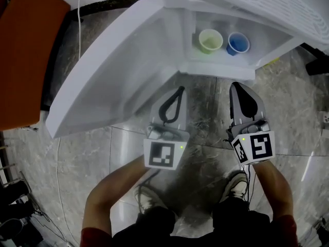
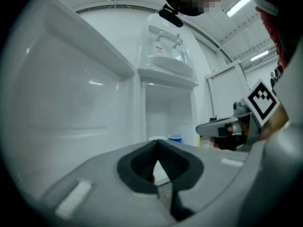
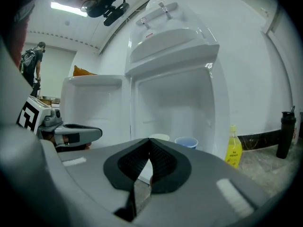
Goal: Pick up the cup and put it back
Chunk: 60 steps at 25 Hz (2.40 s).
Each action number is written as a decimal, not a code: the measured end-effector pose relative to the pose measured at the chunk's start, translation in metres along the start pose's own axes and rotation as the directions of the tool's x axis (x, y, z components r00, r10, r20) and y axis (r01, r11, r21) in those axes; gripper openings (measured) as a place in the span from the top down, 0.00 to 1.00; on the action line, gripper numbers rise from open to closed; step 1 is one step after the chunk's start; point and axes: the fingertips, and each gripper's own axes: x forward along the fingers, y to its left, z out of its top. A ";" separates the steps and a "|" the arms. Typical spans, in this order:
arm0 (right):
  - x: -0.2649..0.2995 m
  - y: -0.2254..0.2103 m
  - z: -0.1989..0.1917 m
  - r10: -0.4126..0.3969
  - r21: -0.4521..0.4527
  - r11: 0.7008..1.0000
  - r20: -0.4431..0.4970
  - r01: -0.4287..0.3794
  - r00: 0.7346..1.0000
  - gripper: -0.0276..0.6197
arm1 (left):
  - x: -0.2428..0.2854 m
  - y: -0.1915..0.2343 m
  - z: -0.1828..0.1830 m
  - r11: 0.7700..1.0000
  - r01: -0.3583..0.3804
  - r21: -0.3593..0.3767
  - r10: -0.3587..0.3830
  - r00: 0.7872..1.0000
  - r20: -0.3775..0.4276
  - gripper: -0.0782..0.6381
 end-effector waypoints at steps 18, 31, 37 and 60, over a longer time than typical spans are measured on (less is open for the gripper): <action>0.033 -0.012 -0.022 -0.017 0.052 0.998 -0.037 0.019 0.999 0.91 | 0.008 -0.002 -0.016 0.999 -0.025 -0.046 0.023 0.999 -0.038 0.89; 0.097 -0.014 -0.041 0.011 0.078 0.997 -0.098 -0.003 0.995 0.67 | 0.009 0.007 -0.034 0.996 -0.046 -0.070 0.041 0.997 -0.071 0.89; 0.126 -0.018 -0.056 0.007 0.106 0.994 -0.137 0.007 0.990 0.55 | 0.006 0.012 -0.041 0.996 -0.056 -0.068 0.050 0.994 -0.093 0.89; 0.172 -0.034 -0.060 -0.067 0.076 0.994 -0.161 0.080 0.985 0.53 | -0.010 0.007 -0.062 0.996 -0.059 -0.071 0.048 0.988 -0.145 0.89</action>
